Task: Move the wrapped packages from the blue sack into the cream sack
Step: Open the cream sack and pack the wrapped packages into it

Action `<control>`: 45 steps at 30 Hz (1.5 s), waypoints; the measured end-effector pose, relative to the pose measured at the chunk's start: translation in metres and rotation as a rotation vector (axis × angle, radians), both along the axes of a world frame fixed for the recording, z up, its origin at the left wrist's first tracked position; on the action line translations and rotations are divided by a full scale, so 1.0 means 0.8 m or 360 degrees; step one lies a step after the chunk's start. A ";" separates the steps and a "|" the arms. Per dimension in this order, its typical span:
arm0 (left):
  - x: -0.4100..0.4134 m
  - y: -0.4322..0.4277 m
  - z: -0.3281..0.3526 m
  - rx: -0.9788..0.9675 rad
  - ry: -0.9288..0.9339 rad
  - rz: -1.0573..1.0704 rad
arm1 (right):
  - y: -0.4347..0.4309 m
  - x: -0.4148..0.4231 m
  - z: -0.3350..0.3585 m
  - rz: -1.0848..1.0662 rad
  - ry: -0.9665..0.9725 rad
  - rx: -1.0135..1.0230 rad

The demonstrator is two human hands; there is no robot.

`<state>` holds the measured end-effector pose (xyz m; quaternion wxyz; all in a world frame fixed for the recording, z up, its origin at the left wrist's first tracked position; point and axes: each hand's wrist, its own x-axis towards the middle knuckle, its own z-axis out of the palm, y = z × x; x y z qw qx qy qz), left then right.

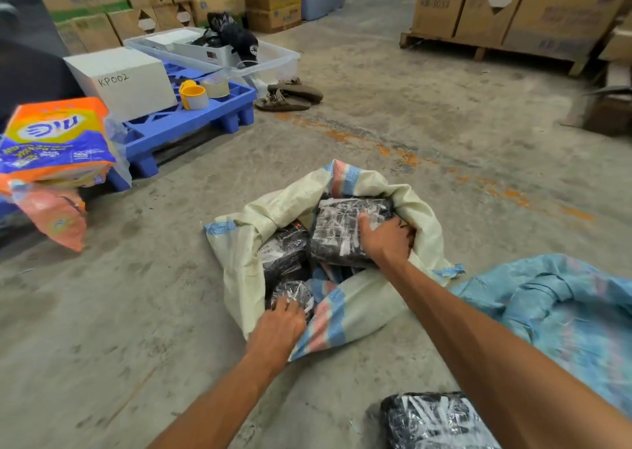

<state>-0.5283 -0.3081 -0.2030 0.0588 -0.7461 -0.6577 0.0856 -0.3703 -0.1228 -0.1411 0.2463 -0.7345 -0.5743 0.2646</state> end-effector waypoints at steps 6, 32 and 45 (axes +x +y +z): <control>-0.007 0.001 0.020 -0.0049 -0.0372 0.0300 | 0.002 0.017 0.001 0.0234 -0.0191 -0.0070; 0.205 -0.105 0.022 -0.0923 -0.0600 -0.0215 | -0.408 0.334 0.021 0.2274 -0.0847 0.0074; 0.241 -0.053 0.019 -0.0911 -0.0647 -0.0043 | -0.415 0.341 -0.034 0.2115 -0.0682 -0.0050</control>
